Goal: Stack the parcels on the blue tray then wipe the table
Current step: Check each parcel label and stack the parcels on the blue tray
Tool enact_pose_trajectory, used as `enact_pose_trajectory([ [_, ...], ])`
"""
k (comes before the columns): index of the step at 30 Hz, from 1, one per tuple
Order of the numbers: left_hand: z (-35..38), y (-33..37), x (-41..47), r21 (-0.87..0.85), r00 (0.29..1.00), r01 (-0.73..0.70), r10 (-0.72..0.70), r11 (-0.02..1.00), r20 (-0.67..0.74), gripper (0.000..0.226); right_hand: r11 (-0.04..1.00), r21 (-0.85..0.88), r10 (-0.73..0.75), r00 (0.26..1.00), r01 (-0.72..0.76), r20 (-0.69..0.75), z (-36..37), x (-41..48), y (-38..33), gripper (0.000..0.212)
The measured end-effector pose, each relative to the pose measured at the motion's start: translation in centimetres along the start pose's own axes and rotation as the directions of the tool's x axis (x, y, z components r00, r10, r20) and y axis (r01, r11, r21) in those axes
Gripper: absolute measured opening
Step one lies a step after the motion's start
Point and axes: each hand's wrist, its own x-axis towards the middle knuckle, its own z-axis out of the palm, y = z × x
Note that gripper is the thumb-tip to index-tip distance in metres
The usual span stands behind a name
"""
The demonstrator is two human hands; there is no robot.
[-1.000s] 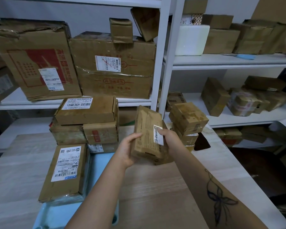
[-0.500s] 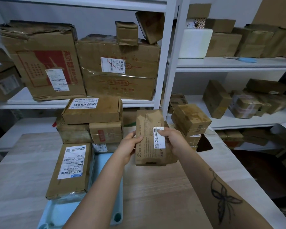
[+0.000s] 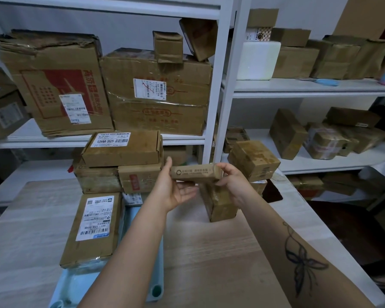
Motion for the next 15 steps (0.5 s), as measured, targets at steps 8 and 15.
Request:
enact_pose_trajectory([
  [8, 0.0, 0.1, -0.6, 0.094, 0.992, -0.122, 0.125, 0.988, -0.022, 0.057, 0.82, 0.572, 0.071, 0.99, 0.009, -0.118, -0.1, 0.6, -0.5, 0.046],
  [15, -0.7, -1.1, 0.3, 0.308, 0.988, -0.152, 0.156, 0.939, 0.01, 0.052, 0.935, 0.35, 0.057, 0.998, -0.057, 0.01, 0.3, -0.2, -0.8, 0.03],
])
